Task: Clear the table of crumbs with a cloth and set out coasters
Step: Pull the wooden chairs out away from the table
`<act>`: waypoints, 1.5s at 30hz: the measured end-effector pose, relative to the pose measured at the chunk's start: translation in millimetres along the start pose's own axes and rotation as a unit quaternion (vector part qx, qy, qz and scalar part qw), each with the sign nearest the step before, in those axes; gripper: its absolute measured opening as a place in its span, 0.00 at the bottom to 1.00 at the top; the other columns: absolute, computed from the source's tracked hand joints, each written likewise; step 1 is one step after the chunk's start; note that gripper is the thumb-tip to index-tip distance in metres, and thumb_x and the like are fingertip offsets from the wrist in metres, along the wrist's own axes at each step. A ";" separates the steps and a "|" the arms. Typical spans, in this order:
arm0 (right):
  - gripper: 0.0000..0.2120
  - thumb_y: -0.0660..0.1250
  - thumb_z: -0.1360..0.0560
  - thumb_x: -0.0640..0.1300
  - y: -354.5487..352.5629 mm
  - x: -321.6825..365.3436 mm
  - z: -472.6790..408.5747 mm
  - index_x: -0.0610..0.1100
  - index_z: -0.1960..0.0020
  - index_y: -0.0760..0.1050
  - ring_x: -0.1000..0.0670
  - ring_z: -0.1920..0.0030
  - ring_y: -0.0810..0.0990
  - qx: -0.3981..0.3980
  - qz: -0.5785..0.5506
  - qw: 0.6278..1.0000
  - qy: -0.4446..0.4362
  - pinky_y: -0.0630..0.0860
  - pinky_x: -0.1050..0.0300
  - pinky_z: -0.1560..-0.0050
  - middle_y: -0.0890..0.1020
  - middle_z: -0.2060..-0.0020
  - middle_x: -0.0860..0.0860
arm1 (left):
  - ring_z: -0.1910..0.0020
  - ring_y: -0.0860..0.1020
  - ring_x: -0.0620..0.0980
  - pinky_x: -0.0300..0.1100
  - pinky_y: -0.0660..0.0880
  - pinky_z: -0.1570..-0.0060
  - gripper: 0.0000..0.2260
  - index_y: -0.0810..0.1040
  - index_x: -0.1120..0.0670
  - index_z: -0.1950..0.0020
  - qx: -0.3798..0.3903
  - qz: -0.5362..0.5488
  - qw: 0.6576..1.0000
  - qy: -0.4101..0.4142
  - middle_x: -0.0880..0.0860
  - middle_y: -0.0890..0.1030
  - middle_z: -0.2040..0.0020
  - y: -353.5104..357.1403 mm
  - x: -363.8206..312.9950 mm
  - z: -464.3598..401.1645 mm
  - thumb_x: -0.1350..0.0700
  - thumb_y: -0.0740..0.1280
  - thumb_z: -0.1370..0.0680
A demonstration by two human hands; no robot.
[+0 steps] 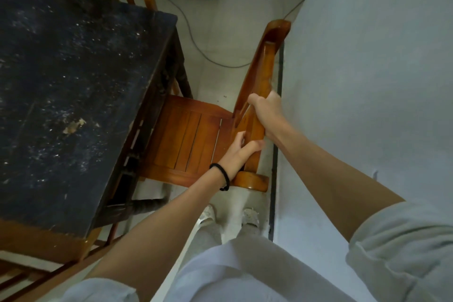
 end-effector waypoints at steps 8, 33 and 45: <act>0.26 0.63 0.27 0.40 25.8 0.4 1.1 0.44 0.31 0.62 0.47 0.53 0.77 0.013 -0.014 1.000 -0.017 0.78 0.53 0.52 0.76 0.50 0.45 | 0.55 0.76 0.51 0.48 0.73 0.52 0.23 0.71 0.42 0.51 -0.019 0.021 1.000 -0.002 0.50 0.77 0.54 -28.5 6.3 4.6 0.37 0.68 0.43; 0.29 0.63 0.26 0.44 42.9 6.8 -17.8 0.44 0.28 0.57 0.49 0.50 0.76 0.033 0.018 0.999 -0.033 0.76 0.53 0.51 0.74 0.46 0.47 | 0.42 0.77 0.57 0.55 0.73 0.39 0.43 0.69 0.51 0.32 -0.074 -0.021 0.997 -0.020 0.56 0.77 0.39 -49.0 -1.5 -0.7 0.32 0.68 0.42; 0.27 0.60 0.24 0.47 41.5 16.2 -8.4 0.43 0.28 0.57 0.45 0.44 0.75 0.025 0.041 0.998 -0.028 0.74 0.50 0.43 0.73 0.39 0.44 | 0.41 0.77 0.56 0.53 0.74 0.38 0.46 0.67 0.51 0.29 -0.057 0.000 0.998 -0.031 0.56 0.75 0.36 -48.4 -3.2 6.7 0.32 0.71 0.43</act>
Point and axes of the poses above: each hand's wrist, its own z-axis away from the middle knuckle, its own y-axis out of the palm, x = y × z, the point moved 1 cm from there along -z, towards the middle knuckle
